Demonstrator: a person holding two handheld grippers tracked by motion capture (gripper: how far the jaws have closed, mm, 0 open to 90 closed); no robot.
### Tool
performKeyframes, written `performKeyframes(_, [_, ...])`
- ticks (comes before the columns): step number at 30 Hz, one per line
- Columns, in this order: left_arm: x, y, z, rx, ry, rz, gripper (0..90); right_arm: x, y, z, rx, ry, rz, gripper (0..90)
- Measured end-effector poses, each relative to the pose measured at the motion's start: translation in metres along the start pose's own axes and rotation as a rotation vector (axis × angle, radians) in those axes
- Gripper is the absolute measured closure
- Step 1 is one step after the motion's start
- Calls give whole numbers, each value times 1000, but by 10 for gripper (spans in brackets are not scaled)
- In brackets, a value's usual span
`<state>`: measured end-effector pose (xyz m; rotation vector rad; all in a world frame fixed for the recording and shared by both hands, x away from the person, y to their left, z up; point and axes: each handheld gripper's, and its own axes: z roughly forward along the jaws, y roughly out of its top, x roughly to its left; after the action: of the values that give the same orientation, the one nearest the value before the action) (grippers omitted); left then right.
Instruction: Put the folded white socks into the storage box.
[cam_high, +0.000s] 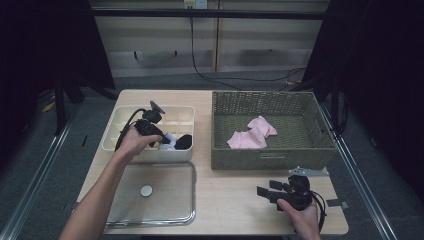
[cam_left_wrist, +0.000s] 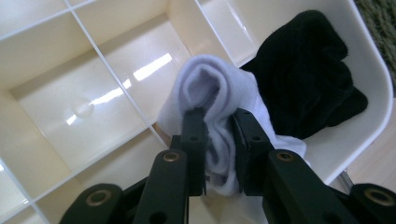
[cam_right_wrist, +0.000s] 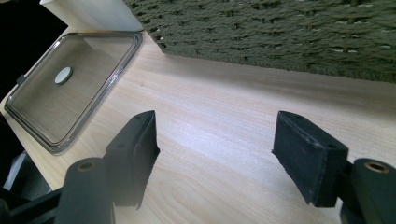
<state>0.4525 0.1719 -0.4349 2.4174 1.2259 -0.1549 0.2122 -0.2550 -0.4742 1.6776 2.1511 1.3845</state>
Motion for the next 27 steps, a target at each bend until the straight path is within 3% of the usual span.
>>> performKeyframes(5, [0,-8,5,-40,-3,-15,765,1,1,2,6,2,-6,301])
performKeyframes(10, [1,-6,9,-24,2,-19,765,1,1,5,13,-2,-4,301])
performKeyframes(14, [1,-11,10,-52,8,-10,766,3,1,4,10,7,-9,300])
performKeyframes(18, [-6,-10,12,-48,56,-3,767,3,1,5,13,6,-12,300])
performKeyframes(21, [0,-11,11,-55,15,-26,764,4,1,3,9,9,-15,299])
performKeyframes(27, [1,-11,6,-63,-2,-33,731,1,1,3,3,8,-8,298])
